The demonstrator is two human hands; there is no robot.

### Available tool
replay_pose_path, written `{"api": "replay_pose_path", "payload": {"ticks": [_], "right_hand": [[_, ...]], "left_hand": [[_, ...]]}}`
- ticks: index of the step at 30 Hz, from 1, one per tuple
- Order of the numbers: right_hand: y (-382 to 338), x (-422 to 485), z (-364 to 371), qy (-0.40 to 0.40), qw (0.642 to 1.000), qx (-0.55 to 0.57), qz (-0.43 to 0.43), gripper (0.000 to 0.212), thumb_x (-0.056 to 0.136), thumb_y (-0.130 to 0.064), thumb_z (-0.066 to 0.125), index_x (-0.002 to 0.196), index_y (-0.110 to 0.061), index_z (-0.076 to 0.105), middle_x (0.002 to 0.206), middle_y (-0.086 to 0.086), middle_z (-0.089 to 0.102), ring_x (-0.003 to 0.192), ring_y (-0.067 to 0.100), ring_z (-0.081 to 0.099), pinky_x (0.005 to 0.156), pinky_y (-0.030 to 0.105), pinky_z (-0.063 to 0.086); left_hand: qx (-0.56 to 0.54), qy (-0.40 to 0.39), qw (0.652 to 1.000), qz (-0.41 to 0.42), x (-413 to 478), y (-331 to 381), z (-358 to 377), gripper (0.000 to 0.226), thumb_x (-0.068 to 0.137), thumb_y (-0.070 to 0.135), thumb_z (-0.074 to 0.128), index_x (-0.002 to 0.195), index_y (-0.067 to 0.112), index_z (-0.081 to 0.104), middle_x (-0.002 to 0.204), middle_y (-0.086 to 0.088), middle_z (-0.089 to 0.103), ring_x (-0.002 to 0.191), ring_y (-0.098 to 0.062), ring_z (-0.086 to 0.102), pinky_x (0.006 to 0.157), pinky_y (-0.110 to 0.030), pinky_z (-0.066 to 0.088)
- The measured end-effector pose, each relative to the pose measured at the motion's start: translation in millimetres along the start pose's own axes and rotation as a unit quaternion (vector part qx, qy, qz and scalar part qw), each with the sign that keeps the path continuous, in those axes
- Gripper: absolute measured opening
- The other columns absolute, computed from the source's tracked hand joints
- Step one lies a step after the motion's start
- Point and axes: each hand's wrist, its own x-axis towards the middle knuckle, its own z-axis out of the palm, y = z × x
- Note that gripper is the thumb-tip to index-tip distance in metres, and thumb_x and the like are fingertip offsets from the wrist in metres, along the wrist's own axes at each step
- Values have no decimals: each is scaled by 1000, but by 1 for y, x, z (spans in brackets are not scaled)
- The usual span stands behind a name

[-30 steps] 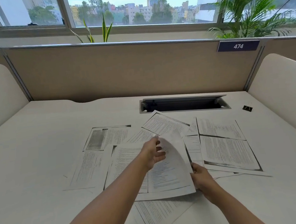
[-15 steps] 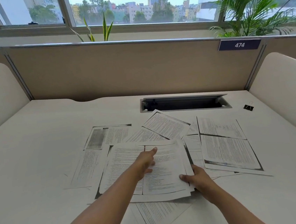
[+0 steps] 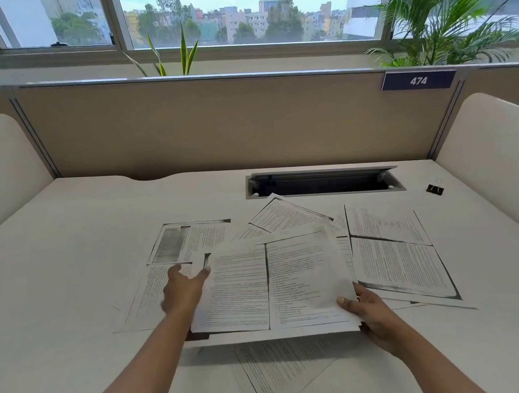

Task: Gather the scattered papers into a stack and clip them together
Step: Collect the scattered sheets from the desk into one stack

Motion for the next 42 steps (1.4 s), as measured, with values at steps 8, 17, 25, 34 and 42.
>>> {"api": "replay_pose_path", "payload": {"ticks": [8,17,25,34,42], "right_hand": [[-9,-2,2,-31,998,32,-37,91,33,-49,90,115,-21,61,111,5,70,98,21,68,76,31,57],[-15,-2,4,-27,999,-16,-34,96,26,-45,92,111,-12,62,105,8,72,93,24,69,72,33,58],[-33,0,10,48,988,-16,-149,70,28,-33,87,93,-15,69,87,3,74,81,20,69,61,30,58],[-22,0,4,91,986,-21,-141,55,37,-31,92,85,-15,72,89,9,75,91,31,67,79,47,57],[-26,-5,8,99,989,-12,-113,66,48,-47,83,99,-7,66,88,6,75,79,21,72,62,27,57]], "left_hand": [[-201,-254,943,-73,4,1,-35,38,80,25,67,111,4,62,106,-19,69,91,-35,67,85,-48,53],[-223,-277,934,33,-9,1,-31,22,75,16,69,96,10,66,97,-15,72,90,-34,68,72,-43,56],[-275,-258,918,122,-18,27,-29,59,38,25,91,91,16,69,88,-4,74,88,-27,69,71,-40,57],[-214,-283,920,165,-23,7,-23,82,24,47,89,97,21,62,102,-6,66,101,-21,60,82,-32,52],[-133,-240,953,127,-22,8,-13,21,73,25,75,90,24,62,87,11,67,89,-15,62,89,-34,49]]}}
